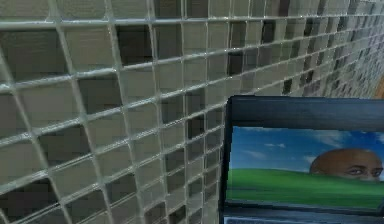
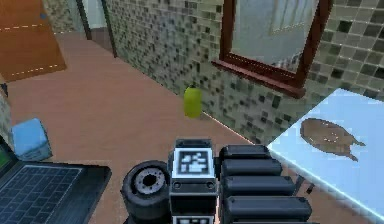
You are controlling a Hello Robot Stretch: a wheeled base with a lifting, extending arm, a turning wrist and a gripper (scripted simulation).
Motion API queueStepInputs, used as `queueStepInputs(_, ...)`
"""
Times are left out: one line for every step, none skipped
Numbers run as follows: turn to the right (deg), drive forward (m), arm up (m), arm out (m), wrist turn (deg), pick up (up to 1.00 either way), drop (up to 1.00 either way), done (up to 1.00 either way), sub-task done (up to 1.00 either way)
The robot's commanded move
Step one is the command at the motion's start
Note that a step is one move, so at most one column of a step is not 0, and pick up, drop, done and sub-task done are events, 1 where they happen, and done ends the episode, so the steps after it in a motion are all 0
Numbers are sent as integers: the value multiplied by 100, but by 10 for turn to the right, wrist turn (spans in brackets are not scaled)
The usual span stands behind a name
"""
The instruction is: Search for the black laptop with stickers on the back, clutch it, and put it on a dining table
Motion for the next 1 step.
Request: queueStepInputs(450, 0, 0, 0, 0, 0, 0, 0, 0)
